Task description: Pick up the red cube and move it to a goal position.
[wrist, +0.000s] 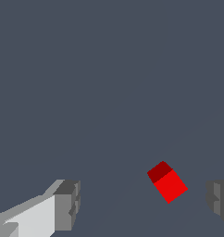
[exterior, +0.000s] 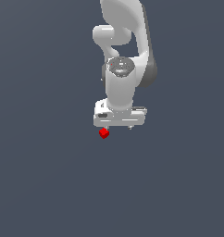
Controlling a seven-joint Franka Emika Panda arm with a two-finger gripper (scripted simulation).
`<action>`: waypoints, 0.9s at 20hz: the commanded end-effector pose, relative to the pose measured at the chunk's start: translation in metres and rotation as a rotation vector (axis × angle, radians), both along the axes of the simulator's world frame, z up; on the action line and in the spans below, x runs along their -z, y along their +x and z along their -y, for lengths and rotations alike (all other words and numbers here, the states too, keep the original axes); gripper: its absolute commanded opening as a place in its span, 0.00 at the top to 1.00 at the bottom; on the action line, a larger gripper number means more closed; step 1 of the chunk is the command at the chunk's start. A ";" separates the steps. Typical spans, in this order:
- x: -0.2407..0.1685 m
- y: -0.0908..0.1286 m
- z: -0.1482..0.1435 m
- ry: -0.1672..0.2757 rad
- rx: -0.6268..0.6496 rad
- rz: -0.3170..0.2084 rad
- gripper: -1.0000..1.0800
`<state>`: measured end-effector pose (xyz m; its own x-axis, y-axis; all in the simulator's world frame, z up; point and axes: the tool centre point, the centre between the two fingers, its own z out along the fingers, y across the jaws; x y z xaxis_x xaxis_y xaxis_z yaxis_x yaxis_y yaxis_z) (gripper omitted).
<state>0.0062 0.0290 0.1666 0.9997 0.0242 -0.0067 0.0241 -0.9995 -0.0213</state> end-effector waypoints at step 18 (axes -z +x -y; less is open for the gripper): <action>0.041 -0.024 0.015 -0.004 -0.184 0.004 0.04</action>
